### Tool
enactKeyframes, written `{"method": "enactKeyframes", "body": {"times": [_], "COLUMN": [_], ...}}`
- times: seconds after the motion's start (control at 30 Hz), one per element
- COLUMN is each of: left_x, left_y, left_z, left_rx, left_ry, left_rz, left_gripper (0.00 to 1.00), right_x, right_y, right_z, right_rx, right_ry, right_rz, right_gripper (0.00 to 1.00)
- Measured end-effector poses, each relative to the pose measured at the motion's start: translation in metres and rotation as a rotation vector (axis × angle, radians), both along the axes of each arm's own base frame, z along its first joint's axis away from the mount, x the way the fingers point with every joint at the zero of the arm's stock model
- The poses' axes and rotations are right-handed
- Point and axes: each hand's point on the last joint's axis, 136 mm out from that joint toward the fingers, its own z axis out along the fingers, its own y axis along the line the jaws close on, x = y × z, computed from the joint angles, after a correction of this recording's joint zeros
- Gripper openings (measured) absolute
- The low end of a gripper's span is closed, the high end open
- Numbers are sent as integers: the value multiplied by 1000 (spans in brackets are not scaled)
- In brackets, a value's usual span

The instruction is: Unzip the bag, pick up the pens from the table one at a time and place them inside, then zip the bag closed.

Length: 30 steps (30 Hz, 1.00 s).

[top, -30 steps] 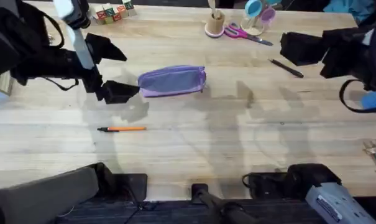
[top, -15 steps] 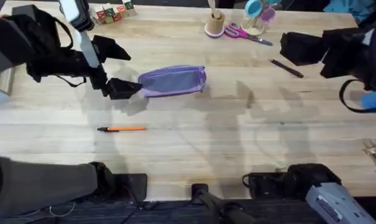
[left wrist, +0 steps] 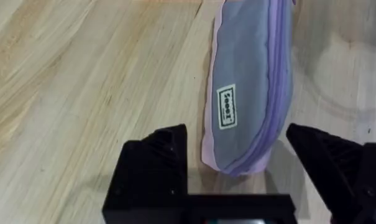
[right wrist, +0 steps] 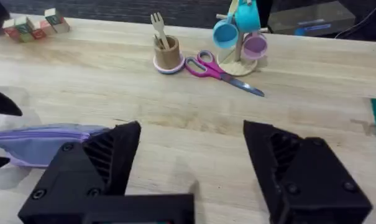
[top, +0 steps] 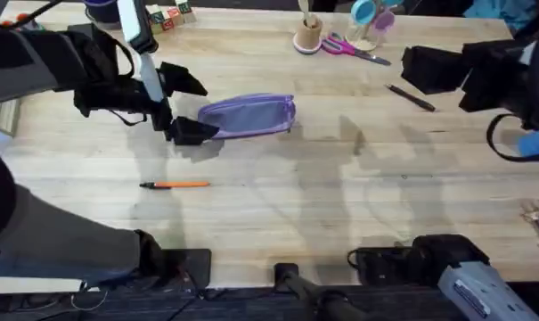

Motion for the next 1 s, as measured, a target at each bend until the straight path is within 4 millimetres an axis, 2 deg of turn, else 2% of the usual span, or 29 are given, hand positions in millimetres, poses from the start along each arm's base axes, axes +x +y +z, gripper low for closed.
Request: {"method": "enactKeyframes", "body": {"times": [0.33,0.5,0.53,0.57,0.7,0.73,1.0], "left_x": [5,5,5,5,4,4,4], "left_y": [-1,-1,-1,-1,-4,-4,-4], "left_z": [1,1,1,1,3,3,2], "left_rx": [7,7,7,7,-11,-7,-5], "left_ry": [-33,-34,-34,-32,-29,-34,-36], "left_rz": [-7,-7,-7,-7,-14,-18,-19], "left_gripper": [986,841,806,731,144,72,41], "right_x": [0,0,0,0,0,0,0], "right_y": [0,0,0,0,0,0,0], "right_z": [0,0,0,0,0,0,-1], "right_rx": [0,0,0,0,0,0,1], "right_ry": [0,0,0,0,0,0,4], "right_rz": [0,0,0,0,0,0,0], "right_gripper": [996,996,995,995,996,996,995]}}
